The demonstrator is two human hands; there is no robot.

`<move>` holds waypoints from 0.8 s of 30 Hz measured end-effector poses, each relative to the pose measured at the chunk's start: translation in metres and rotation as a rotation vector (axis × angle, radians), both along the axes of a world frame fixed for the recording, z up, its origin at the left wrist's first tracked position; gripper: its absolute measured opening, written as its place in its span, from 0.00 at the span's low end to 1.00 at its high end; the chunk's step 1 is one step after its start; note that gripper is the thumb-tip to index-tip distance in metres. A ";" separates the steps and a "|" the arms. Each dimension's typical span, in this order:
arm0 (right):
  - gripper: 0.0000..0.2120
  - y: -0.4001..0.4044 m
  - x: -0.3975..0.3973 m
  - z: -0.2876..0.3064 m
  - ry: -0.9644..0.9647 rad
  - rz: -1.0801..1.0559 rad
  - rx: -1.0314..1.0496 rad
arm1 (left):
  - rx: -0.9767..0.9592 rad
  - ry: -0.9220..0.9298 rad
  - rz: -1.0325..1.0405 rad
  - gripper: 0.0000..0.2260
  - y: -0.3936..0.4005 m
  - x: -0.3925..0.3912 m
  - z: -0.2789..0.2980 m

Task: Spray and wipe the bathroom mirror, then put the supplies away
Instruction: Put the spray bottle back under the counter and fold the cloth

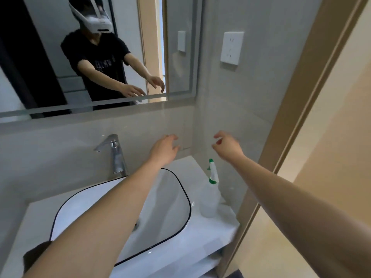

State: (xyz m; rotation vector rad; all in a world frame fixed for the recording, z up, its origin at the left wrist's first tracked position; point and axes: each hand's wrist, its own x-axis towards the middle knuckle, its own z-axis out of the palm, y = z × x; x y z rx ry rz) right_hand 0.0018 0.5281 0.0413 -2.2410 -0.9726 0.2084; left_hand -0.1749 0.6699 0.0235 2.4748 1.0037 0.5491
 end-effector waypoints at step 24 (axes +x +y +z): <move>0.27 -0.034 -0.058 -0.133 0.234 -0.415 -0.134 | -0.233 0.126 -0.312 0.21 -0.014 0.046 -0.092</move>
